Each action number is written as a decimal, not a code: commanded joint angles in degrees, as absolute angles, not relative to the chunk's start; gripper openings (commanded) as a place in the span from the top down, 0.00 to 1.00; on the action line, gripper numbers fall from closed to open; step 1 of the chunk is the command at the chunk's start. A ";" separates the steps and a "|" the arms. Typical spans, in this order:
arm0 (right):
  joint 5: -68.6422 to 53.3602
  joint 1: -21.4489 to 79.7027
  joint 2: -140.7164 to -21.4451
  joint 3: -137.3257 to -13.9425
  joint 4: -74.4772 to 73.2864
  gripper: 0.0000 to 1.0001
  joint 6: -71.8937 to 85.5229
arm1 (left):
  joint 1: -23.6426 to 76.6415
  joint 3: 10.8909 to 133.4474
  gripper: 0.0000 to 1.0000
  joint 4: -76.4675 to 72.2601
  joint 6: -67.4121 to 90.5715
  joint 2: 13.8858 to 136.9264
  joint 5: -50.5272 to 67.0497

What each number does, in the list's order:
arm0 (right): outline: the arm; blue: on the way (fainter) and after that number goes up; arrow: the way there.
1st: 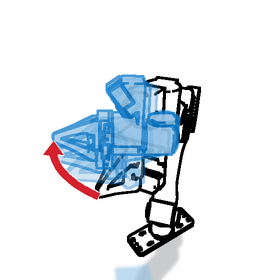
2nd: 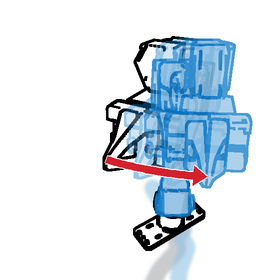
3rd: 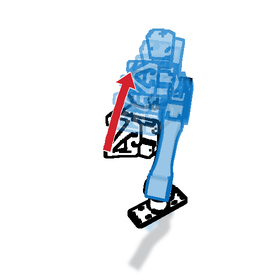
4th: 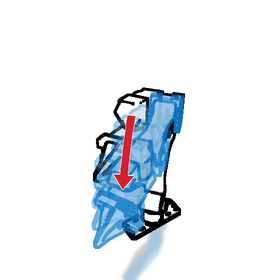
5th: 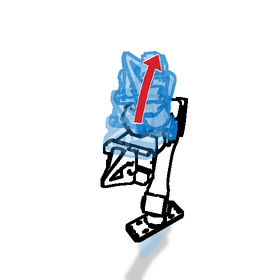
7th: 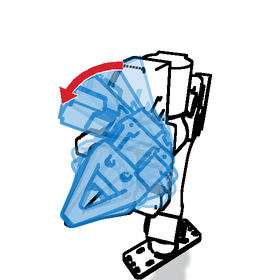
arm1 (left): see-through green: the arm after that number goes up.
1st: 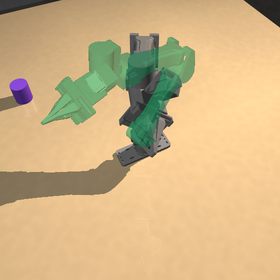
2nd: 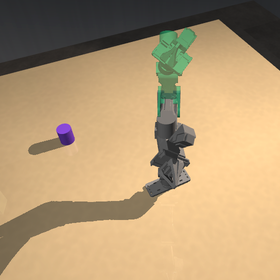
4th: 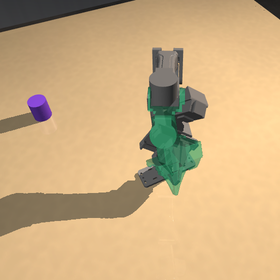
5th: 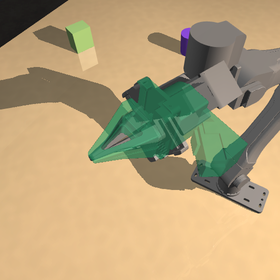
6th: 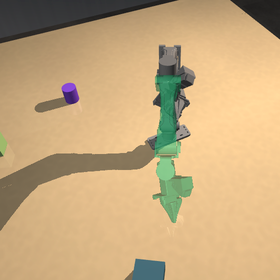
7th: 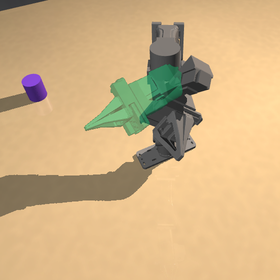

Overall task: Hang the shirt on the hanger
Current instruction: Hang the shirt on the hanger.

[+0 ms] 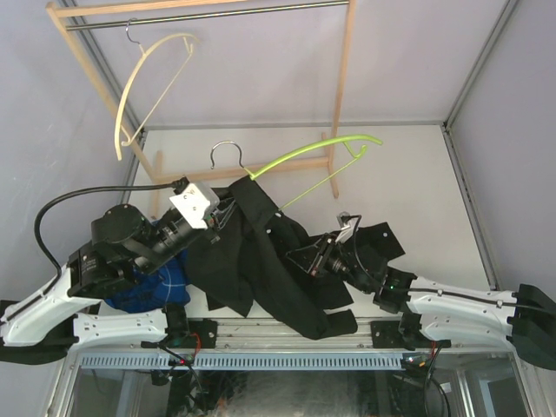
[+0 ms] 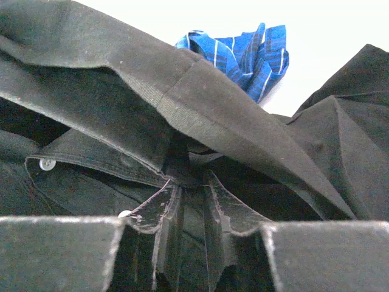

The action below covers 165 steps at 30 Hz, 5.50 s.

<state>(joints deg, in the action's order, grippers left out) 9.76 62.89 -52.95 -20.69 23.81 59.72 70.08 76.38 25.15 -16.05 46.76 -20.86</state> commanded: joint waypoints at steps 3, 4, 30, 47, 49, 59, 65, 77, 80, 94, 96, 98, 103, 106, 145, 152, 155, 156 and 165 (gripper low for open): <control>15.71 64.37 -49.12 -19.38 25.79 0.90 60.75 | 69.83 79.89 1.00 21.02 -16.00 45.17 -21.88; 16.29 64.41 -48.53 -19.22 25.76 0.91 60.65 | 69.86 79.71 1.00 21.08 -16.00 45.04 -21.91; -30.17 14.59 -34.08 -44.14 -12.09 1.00 34.41 | 69.79 80.47 1.00 25.15 -21.89 44.74 -15.52; -44.79 -4.05 -47.25 -66.34 -17.15 1.00 29.84 | 69.84 87.63 1.00 26.32 -38.33 50.05 -22.60; -45.55 -4.91 -48.55 -67.90 -18.13 1.00 29.61 | 69.79 87.55 1.00 27.32 -38.60 50.12 -22.80; -45.03 -5.31 -52.72 -74.12 -22.74 1.00 26.57 | 69.86 85.75 1.00 29.67 -38.46 50.02 -22.66; -41.26 -5.34 -53.03 -76.72 -27.40 1.00 22.78 | 69.80 84.84 1.00 30.49 -39.64 50.93 -24.68; -38.81 -5.27 -56.38 -80.51 -30.63 1.00 19.66 | 69.82 84.91 1.00 31.66 -38.72 50.98 -22.16; -39.33 -5.17 -57.33 -80.45 -31.52 1.00 18.99 | 69.79 84.90 1.00 31.33 -38.61 50.94 -21.86; -38.67 -5.12 -55.73 -80.51 -32.41 1.00 18.46 | 69.82 83.39 1.00 31.22 -40.59 51.74 -27.81; -38.39 -5.17 -55.19 -80.53 -32.63 1.00 18.54 | 69.83 83.24 1.00 31.61 -41.03 52.36 -29.03; -38.16 -5.13 -54.73 -80.76 -33.09 1.00 18.32 | 69.79 83.28 1.00 31.66 -41.24 52.75 -29.49; -37.00 -4.60 -54.65 -82.27 -35.90 1.00 16.56 | 69.85 83.41 1.00 32.10 -41.72 53.90 -30.51; -35.38 -2.75 -54.74 -83.77 -38.19 1.00 15.07 | 69.80 83.24 1.00 32.25 -42.60 54.94 -32.32; -34.64 33.64 -55.23 -73.96 -14.48 1.00 26.25 | 73.57 77.66 1.00 18.56 -43.45 61.71 -42.13; -34.05 37.36 -53.79 -74.00 -16.74 1.00 25.21 | 70.50 77.99 1.00 12.13 -41.52 61.98 -44.73; -32.68 39.65 -52.90 -73.99 -18.29 1.00 24.00 | 68.13 78.13 1.00 9.98 -40.86 62.17 -44.56; -32.31 40.18 -52.65 -73.95 -19.06 1.00 23.80 | 67.46 78.29 1.00 9.50 -40.84 62.47 -44.52; -27.49 42.59 -50.73 -73.75 -20.25 1.00 22.77 | 62.99 84.05 1.00 3.52 -45.27 65.66 -42.01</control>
